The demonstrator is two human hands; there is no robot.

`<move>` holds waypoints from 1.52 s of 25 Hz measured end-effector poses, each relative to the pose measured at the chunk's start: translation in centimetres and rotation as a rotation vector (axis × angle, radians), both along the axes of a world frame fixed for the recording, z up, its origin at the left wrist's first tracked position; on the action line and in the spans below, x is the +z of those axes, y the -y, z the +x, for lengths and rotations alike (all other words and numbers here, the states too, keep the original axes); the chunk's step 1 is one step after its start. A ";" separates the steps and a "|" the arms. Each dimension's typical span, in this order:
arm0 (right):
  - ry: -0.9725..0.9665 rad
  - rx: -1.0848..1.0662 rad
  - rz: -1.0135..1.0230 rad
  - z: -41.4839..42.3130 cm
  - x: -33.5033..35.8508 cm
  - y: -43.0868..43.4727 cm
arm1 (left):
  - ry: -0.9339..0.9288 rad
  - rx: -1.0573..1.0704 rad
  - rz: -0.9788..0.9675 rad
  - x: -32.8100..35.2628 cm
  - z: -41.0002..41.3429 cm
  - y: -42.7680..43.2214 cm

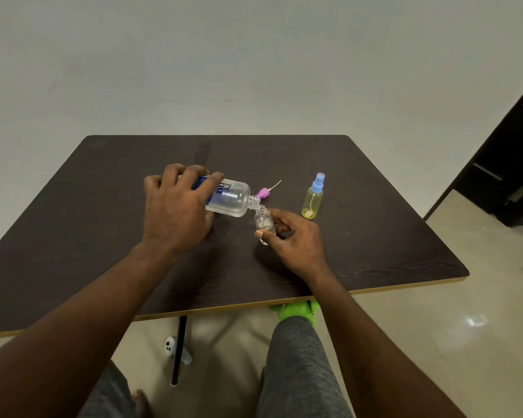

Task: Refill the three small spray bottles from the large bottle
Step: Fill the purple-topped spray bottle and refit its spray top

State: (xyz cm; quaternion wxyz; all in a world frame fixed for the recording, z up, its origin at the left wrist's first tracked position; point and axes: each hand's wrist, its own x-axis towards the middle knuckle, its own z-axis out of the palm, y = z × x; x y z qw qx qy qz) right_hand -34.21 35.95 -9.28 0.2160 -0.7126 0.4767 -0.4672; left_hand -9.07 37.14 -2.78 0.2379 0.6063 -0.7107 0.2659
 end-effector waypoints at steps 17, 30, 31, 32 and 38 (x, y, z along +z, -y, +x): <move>-0.012 0.008 0.006 -0.1 -0.1 0.2 | 0.004 0.001 -0.011 0.1 0.2 0.0; -0.004 0.001 -0.004 0.0 -0.1 0.2 | 0.007 0.000 0.002 0.4 -0.1 0.1; -0.008 -0.003 -0.009 0.0 -0.1 0.2 | 0.005 0.002 0.005 0.4 -0.1 0.1; -0.014 -0.007 -0.014 0.0 -0.1 0.2 | 0.004 0.003 0.008 0.4 -0.1 0.0; -0.009 -0.005 -0.013 0.0 0.0 0.2 | 0.004 0.002 0.010 0.7 -0.1 -0.2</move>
